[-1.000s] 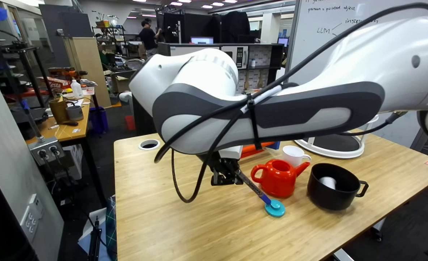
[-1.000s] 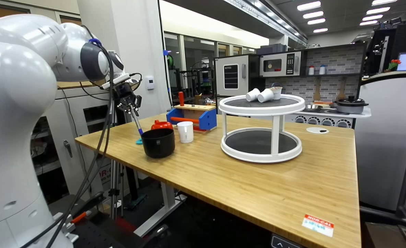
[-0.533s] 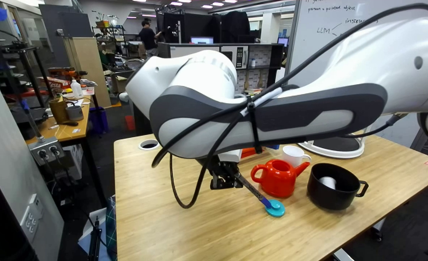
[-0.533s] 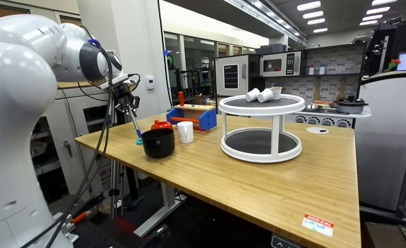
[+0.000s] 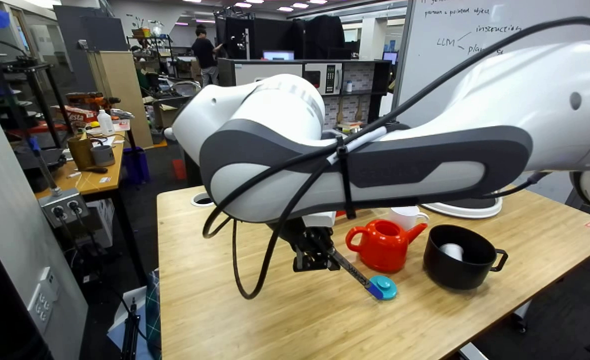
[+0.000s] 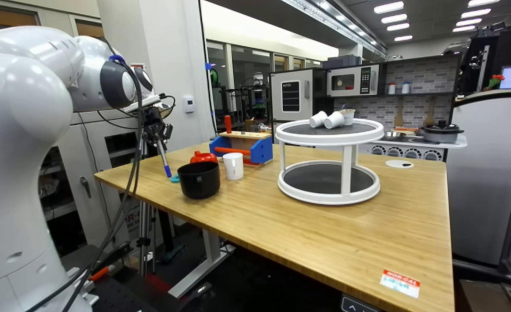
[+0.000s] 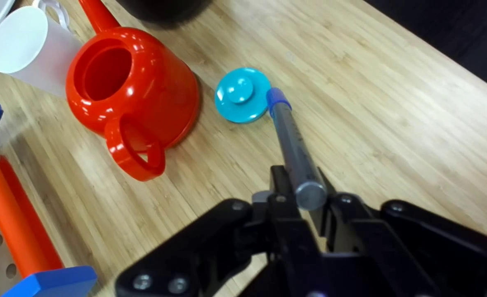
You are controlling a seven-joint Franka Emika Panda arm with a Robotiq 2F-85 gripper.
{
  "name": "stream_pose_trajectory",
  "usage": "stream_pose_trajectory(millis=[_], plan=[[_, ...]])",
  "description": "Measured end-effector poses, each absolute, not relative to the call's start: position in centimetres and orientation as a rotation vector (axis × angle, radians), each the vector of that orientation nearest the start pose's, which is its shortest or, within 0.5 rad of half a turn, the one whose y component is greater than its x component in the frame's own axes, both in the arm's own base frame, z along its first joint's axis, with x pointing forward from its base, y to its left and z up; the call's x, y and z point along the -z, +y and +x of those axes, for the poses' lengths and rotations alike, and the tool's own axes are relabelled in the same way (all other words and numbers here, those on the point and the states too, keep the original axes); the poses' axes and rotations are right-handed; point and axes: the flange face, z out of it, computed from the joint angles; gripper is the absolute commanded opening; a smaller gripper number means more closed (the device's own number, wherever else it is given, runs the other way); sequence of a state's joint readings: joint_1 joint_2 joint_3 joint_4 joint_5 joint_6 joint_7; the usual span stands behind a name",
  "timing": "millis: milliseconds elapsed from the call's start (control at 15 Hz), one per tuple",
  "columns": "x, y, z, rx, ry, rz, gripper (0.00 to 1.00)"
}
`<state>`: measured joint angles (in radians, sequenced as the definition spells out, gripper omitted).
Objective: Put one of the cups atop the stand in the mug and another in the bowl, then place the marker in the kettle on the table
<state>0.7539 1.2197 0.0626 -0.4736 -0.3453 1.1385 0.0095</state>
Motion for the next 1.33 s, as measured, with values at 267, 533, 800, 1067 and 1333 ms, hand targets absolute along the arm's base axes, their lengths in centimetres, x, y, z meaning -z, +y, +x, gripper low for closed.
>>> stream_pose_trajectory(millis=[267, 533, 800, 1067, 1333], plan=[[-26.6, 48.5, 55.2, -0.755, -1.258, -3.3, 0.04], [-25.8, 47.1, 54.8, -0.924, -1.205, -3.289, 0.04], [-24.2, 45.4, 54.2, -1.155, -1.142, -3.226, 0.04], [-23.8, 44.5, 54.0, -1.262, -1.106, -3.185, 0.04], [-23.5, 43.8, 54.4, -1.282, -1.073, -3.165, 0.42]])
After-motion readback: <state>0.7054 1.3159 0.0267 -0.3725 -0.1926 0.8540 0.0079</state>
